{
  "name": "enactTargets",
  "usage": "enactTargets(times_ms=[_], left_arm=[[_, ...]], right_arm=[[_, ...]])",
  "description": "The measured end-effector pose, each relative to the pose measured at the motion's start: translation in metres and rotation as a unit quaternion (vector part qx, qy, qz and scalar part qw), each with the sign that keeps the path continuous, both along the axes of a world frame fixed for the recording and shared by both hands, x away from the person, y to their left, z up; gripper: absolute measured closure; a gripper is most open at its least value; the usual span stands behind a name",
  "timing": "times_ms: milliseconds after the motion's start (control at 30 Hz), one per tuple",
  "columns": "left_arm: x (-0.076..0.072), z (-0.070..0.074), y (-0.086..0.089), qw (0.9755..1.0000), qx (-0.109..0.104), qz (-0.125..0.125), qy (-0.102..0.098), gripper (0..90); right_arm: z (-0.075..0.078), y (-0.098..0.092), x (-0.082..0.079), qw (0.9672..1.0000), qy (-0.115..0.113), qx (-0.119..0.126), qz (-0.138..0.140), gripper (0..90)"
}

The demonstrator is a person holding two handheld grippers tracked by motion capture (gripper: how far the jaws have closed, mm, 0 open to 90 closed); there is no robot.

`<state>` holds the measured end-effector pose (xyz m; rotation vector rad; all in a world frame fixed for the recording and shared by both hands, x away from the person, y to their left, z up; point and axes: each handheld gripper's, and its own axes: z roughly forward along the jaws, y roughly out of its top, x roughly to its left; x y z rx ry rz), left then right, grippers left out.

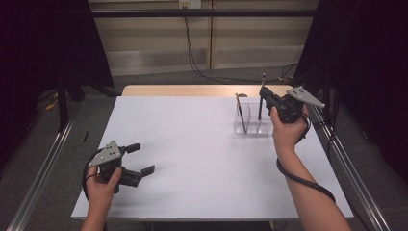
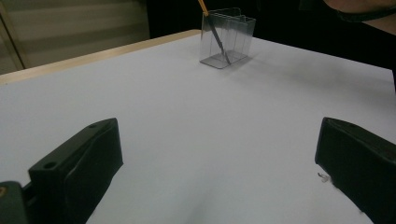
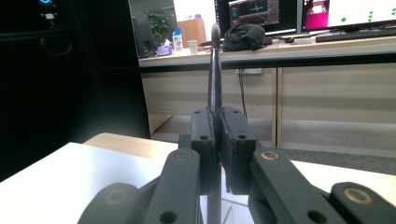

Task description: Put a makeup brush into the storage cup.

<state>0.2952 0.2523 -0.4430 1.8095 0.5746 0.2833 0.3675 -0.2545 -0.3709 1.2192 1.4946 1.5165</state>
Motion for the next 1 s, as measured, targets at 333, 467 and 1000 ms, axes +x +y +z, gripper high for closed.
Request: enactTargets(times_ms=[333, 467, 1000], left_arm=[[0.0, 0.0, 0.001, 1.0, 0.0, -0.001, -0.001, 0.6], [0.0, 0.0, 0.002, 1.0, 0.001, -0.001, 0.0, 0.6], [0.001, -0.001, 0.002, 1.0, 0.001, -0.001, -0.001, 0.6]], right_arm=[[0.004, 0.01, 0.006, 0.9999, -0.007, -0.002, 0.009, 84.9], [0.004, 0.013, 0.009, 0.9999, -0.008, -0.003, 0.012, 84.9], [0.004, 0.015, 0.019, 0.9998, -0.013, 0.008, 0.01, 84.9]])
